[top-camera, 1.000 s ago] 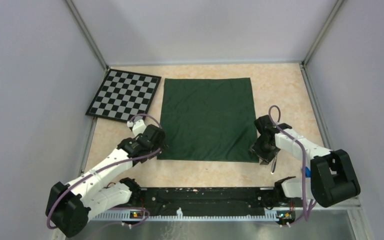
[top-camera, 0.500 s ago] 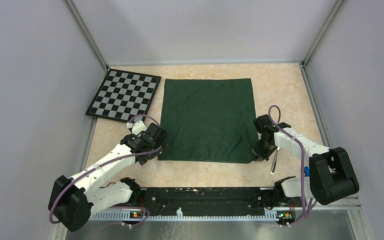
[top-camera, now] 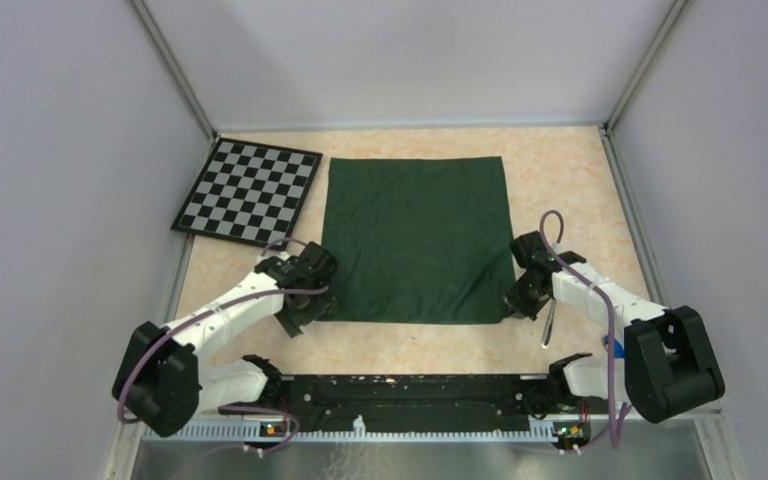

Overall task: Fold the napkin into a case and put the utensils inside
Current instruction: Pick up the flattened napkin from the center of the board.

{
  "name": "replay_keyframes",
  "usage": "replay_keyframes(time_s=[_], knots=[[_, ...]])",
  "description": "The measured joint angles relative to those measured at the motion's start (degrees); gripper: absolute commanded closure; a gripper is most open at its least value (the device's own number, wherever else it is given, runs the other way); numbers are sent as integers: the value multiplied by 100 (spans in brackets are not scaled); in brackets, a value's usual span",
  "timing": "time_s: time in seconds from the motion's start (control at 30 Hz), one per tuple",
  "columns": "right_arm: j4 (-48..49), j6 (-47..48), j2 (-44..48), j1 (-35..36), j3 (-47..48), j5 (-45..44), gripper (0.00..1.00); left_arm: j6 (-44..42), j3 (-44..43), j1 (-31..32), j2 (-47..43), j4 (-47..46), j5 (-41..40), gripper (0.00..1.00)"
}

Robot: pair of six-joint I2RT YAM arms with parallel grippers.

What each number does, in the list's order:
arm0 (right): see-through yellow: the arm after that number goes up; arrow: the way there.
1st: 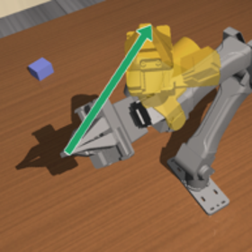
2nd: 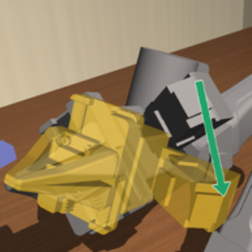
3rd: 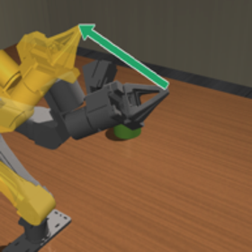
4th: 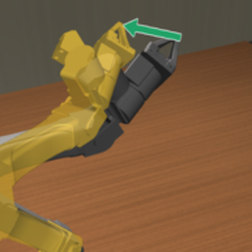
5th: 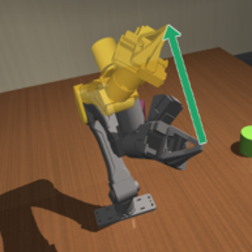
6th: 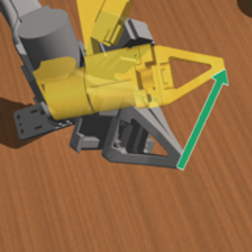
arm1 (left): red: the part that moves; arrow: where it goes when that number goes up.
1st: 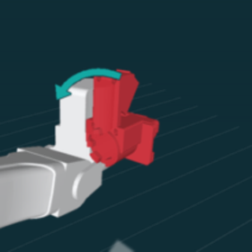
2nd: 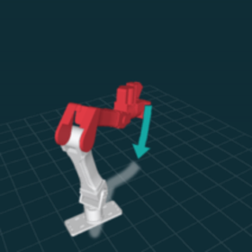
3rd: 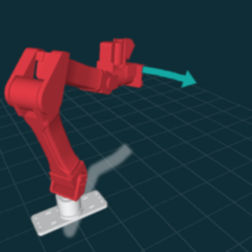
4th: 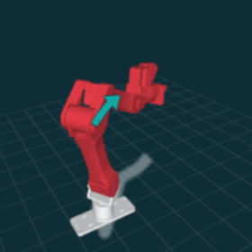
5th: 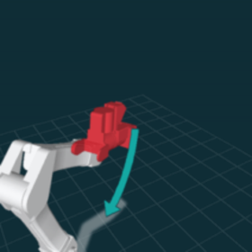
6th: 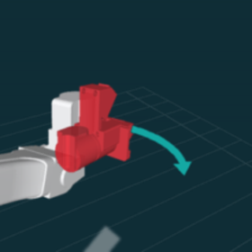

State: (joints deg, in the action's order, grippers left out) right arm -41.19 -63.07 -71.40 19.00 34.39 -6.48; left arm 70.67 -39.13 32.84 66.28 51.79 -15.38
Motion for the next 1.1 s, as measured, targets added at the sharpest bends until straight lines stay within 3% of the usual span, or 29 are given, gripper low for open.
replay_keyframes(time_s=[0.07,0.43,1.1], knots=[[44,4,4,0,-11,-11,100,13,-17,-188,273,83,144,34],[437,142,197,2,-177,-39,100,282,-662,-365,1394,415,448,41],[774,199,190,0,-229,-46,100,553,-828,-356,1714,472,358,42]])
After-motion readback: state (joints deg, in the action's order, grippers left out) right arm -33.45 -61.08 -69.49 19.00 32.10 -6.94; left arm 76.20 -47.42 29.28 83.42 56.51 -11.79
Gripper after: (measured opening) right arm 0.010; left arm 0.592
